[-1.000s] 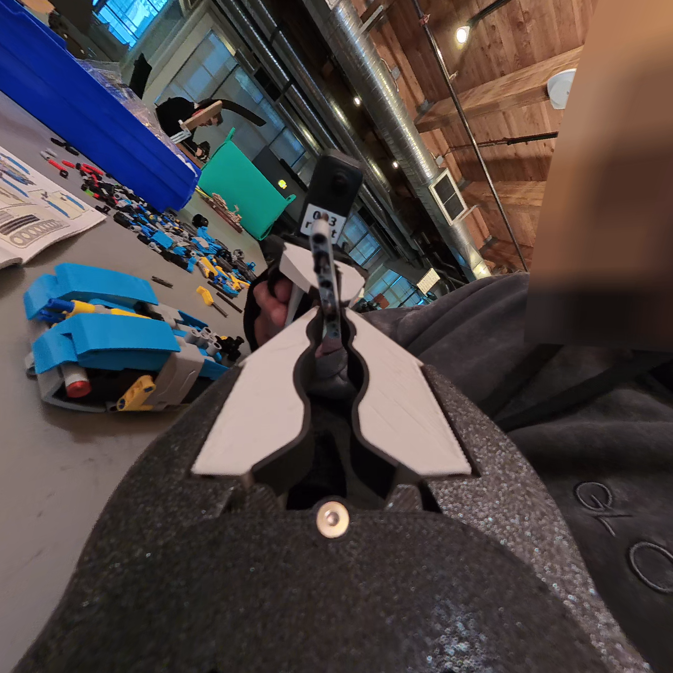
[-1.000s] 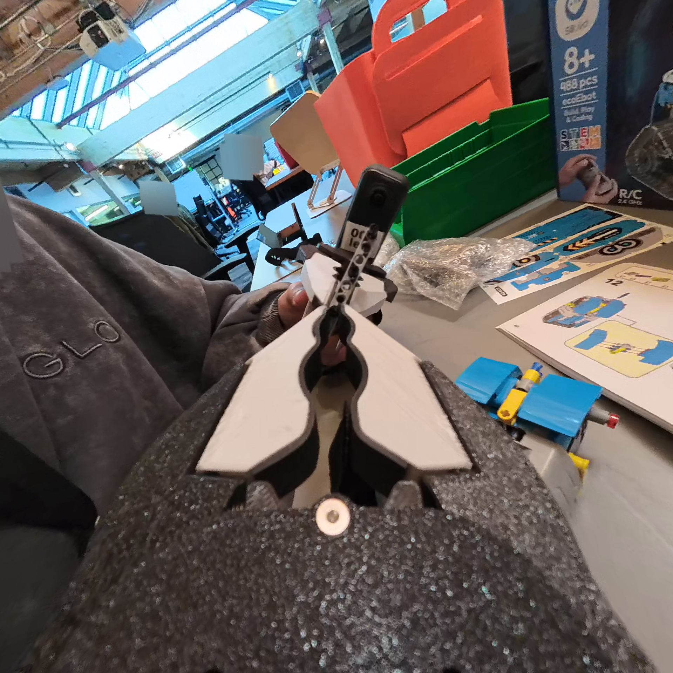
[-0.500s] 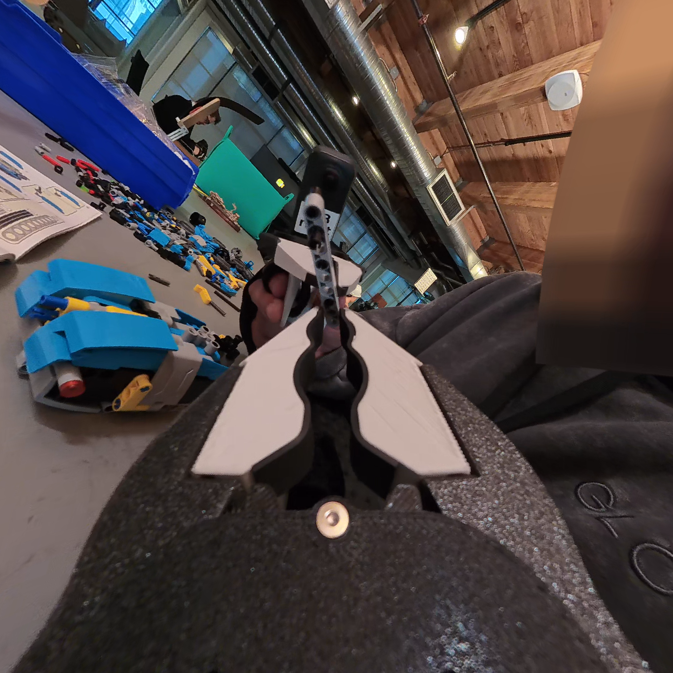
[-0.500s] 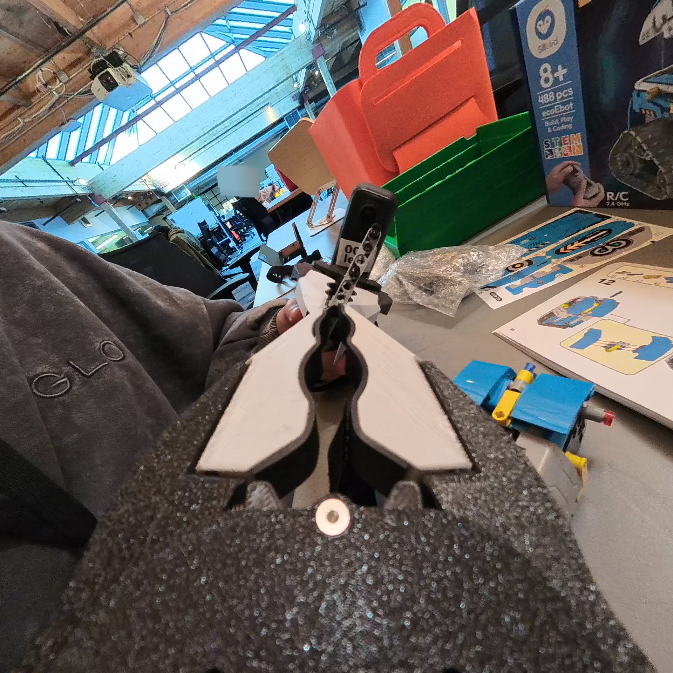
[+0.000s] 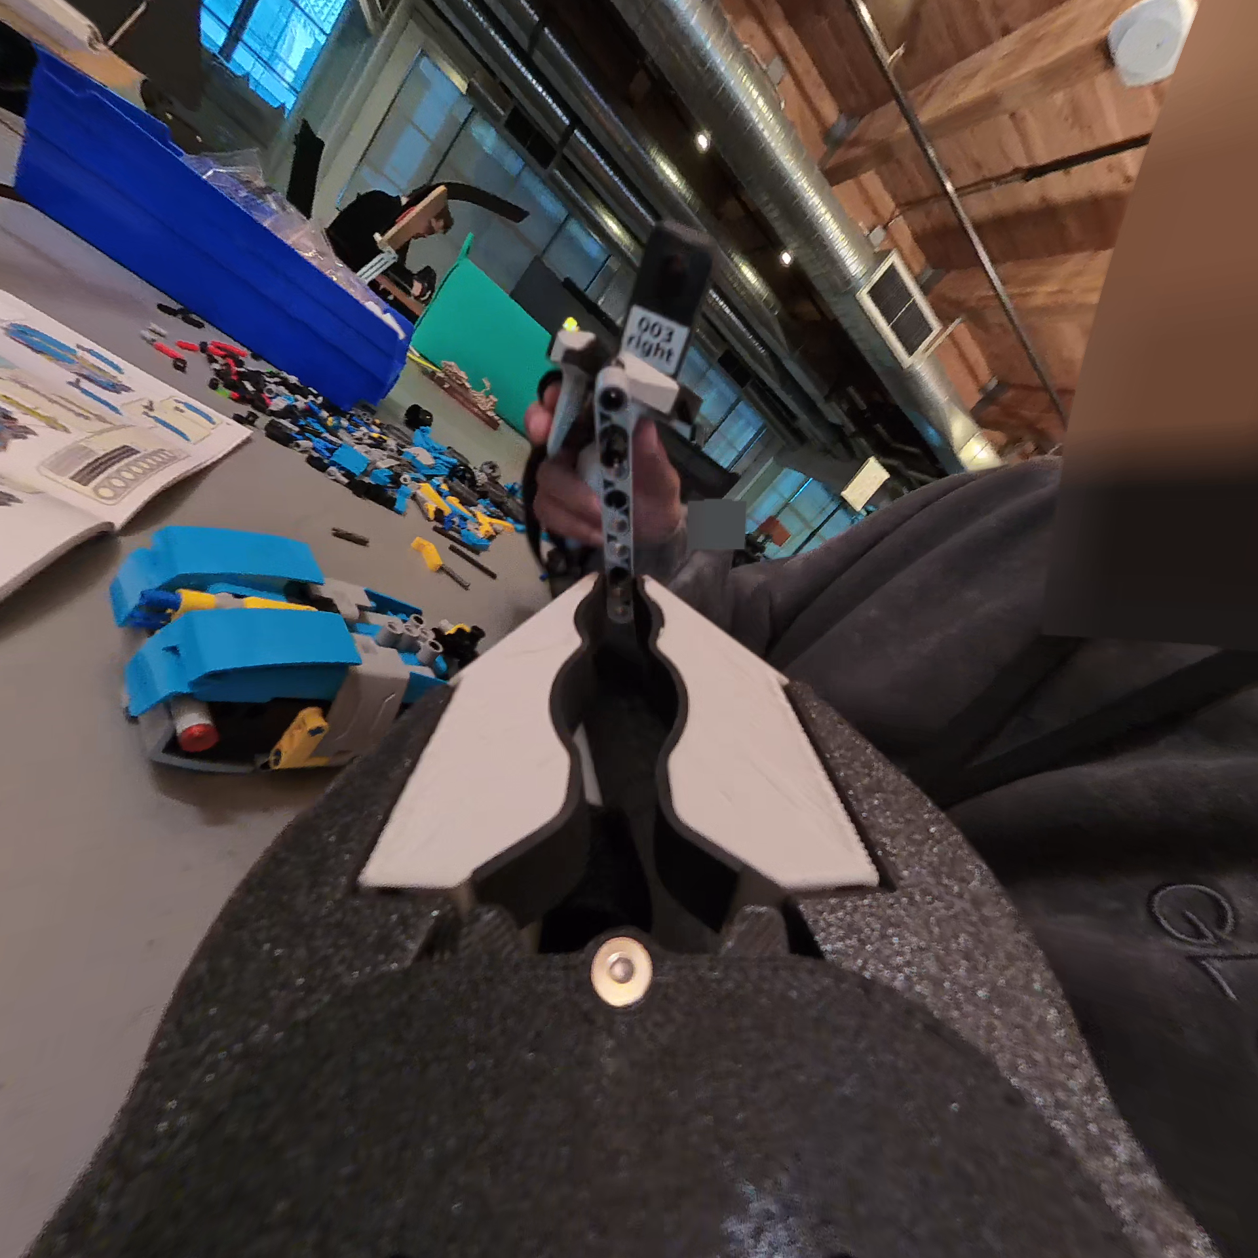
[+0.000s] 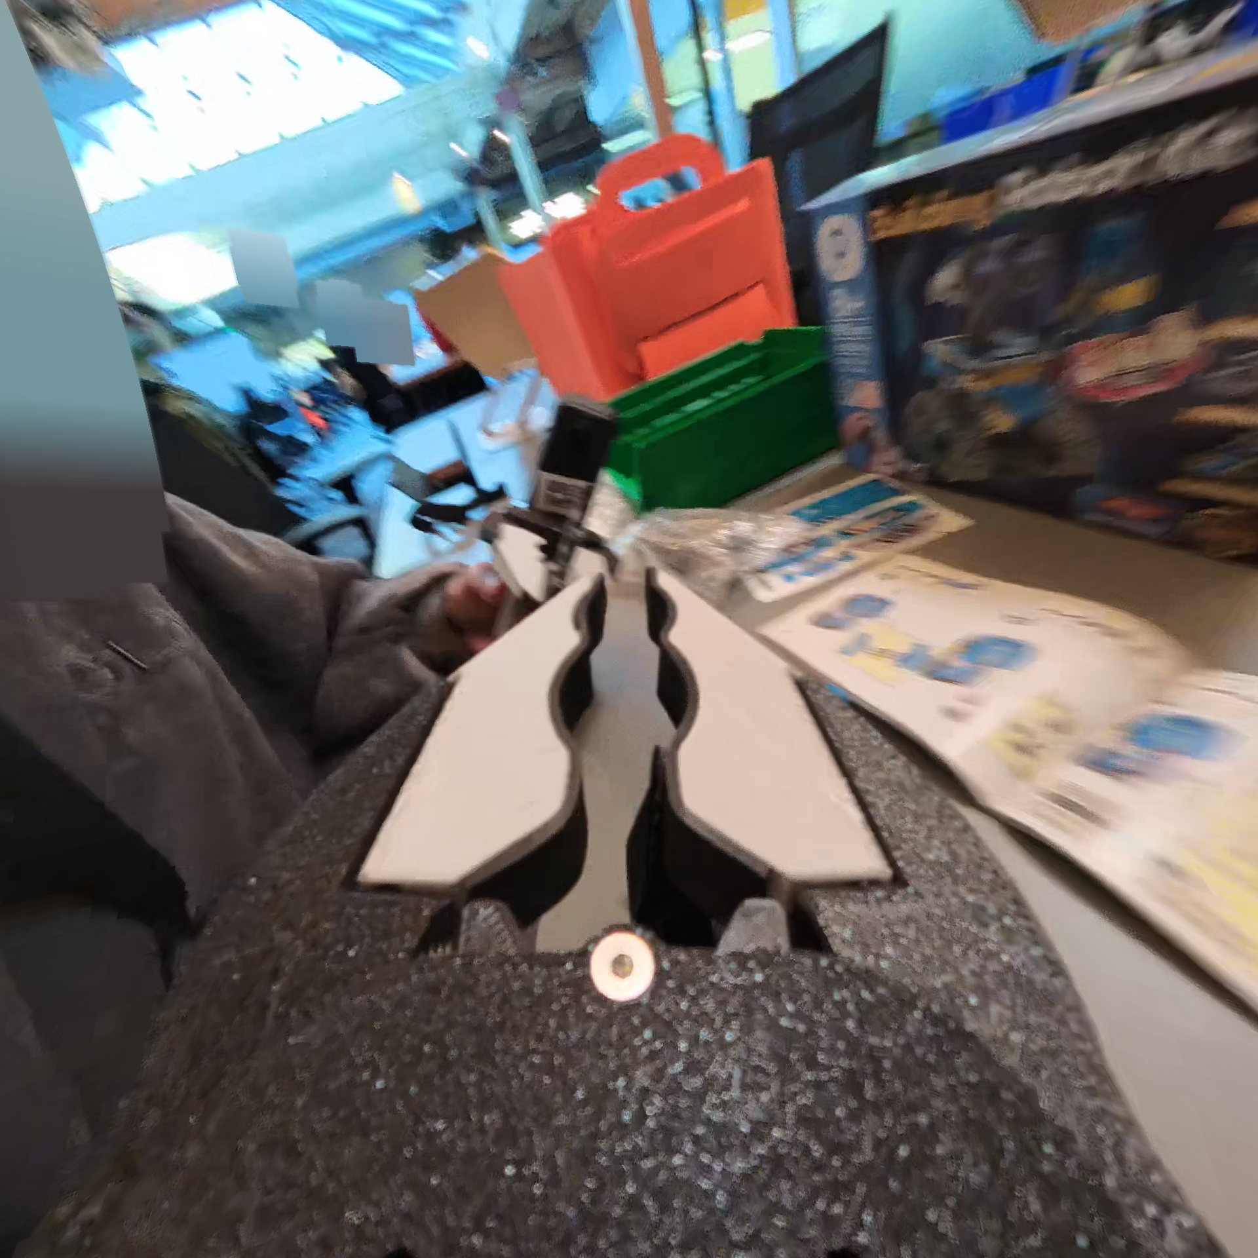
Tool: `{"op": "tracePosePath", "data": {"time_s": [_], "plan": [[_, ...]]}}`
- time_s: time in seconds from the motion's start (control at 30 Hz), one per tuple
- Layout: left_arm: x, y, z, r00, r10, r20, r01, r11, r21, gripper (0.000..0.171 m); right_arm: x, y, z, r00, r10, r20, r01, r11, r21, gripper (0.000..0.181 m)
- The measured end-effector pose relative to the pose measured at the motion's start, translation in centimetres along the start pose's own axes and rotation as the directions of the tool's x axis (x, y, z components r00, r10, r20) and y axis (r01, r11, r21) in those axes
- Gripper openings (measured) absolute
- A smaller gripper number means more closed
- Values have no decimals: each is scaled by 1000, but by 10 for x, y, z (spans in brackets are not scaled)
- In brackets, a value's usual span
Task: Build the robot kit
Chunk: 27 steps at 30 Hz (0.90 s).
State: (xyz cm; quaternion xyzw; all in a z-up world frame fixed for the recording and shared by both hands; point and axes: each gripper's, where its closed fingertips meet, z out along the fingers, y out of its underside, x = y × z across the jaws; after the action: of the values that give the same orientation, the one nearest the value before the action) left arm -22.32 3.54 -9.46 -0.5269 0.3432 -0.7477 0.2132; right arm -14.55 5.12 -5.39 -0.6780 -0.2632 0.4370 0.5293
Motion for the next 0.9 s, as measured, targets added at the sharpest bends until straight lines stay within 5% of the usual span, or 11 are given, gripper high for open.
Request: {"op": "tracePosePath", "data": {"time_s": [0.1,0.2,0.47,0.6,0.73,0.9], "plan": [[-3,4,2,999,26,25,-25,999,-24,7,39,15,-67,951,-192,-242,130,960,-248,14],[-5,6,4,1000,-2,18,2,1000,-25,7,50,75,-116,941,-204,-270,27,840,-542,16],[-4,8,3,998,45,36,-43,998,-52,7,79,147,-182,859,-274,-433,-147,679,-720,15],[-4,13,7,998,45,32,-43,996,-74,7,81,154,-186,867,-183,-463,-220,694,-686,27],[-5,16,8,997,68,46,-64,994,-91,7,100,132,-156,839,-197,-507,-155,808,-569,27],[-6,16,7,996,74,56,-69,993,-93,7,128,136,-125,845,-191,-499,-182,775,-605,24]]}}
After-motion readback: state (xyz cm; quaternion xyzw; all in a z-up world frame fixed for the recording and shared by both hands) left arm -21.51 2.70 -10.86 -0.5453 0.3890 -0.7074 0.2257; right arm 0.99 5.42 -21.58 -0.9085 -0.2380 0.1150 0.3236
